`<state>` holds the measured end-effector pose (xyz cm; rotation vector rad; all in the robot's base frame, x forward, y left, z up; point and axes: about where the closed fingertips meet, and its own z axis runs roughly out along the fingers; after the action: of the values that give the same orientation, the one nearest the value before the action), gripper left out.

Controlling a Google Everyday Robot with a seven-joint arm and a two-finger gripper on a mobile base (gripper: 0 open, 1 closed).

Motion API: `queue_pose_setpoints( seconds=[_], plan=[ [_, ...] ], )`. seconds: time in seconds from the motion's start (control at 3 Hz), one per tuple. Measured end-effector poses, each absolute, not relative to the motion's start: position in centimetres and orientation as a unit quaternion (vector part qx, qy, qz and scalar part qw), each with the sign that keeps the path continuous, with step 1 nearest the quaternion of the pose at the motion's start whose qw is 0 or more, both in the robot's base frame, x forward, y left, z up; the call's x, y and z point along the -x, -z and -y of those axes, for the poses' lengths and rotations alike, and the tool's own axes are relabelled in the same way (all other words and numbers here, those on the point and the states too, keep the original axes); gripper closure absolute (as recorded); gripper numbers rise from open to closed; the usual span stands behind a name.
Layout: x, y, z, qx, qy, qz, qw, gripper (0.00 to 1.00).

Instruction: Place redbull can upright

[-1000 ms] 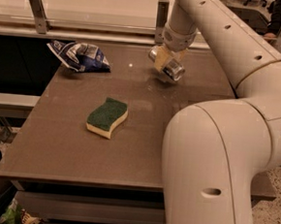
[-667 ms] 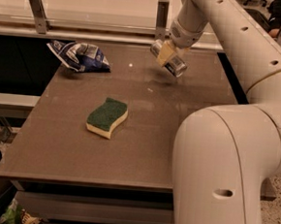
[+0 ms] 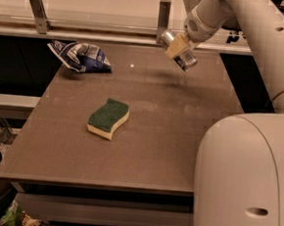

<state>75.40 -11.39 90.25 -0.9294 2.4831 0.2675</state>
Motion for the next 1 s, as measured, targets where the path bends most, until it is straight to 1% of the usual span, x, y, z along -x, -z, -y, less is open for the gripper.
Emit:
queue_pose_setpoints(
  seconds=[0.33,0.67,1.0],
  plan=[
    [-74.40,-91.98,12.54,0.333,-0.118,-0.892,0.283,1.00],
    [-74.56,-92.09,13.15,0.321,-0.159,-0.863,0.357,1.00],
    [-74.46,-91.92,13.07,0.322,-0.159,-0.864,0.353,1.00]
  ],
)
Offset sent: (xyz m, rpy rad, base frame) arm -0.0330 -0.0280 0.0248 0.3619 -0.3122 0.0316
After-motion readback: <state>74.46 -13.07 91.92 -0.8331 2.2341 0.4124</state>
